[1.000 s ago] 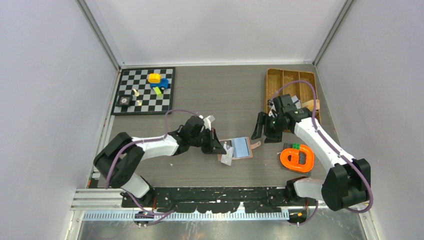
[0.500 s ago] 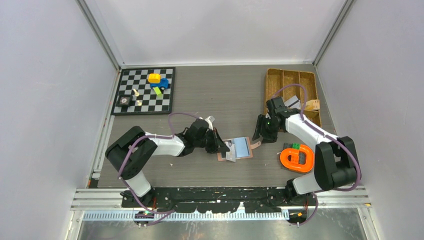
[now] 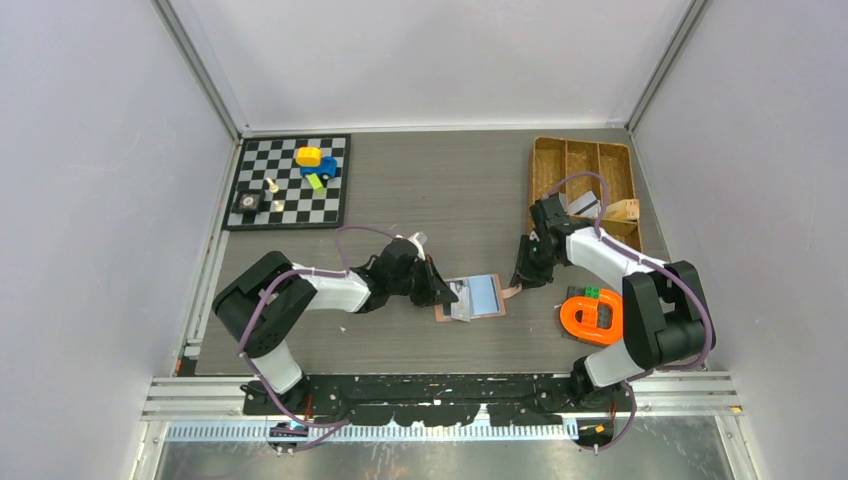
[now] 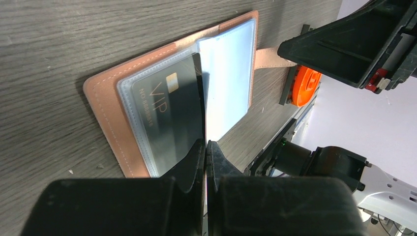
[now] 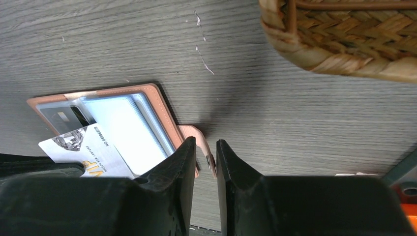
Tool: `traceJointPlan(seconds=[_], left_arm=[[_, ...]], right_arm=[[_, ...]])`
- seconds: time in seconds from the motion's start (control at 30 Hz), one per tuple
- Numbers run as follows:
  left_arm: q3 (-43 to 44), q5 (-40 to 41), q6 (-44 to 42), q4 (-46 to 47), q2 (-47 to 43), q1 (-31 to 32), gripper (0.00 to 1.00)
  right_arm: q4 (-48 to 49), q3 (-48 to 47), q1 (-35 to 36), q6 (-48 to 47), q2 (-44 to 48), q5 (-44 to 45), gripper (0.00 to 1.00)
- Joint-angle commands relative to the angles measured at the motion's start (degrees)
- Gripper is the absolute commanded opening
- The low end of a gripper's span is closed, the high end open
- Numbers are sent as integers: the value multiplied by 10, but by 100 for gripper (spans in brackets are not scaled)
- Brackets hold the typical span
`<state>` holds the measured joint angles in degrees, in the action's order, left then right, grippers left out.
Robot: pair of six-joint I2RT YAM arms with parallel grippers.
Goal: Put the credit cards into the card holder
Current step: Insert the credit card into the card holder.
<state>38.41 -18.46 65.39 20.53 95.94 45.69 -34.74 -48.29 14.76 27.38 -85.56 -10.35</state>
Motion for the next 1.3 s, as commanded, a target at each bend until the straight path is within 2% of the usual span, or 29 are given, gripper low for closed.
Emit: traceJointPlan(seconds=[0.0,0.5,0.67,1.27], left_arm=[[7,-9,-1,48,18,1,0],[4,-13,4,116,54,1,0],[4,-17,4,131,59,1,0],[-8,1,18,191,99,-2,0]], right_arm=[[10,-4,-2,2,-10,8,25],[6,-3,-2,0,-30,7,10],[4,-1,-2,0,-39,11,1],[1,-2,-1,0,-43,14,1]])
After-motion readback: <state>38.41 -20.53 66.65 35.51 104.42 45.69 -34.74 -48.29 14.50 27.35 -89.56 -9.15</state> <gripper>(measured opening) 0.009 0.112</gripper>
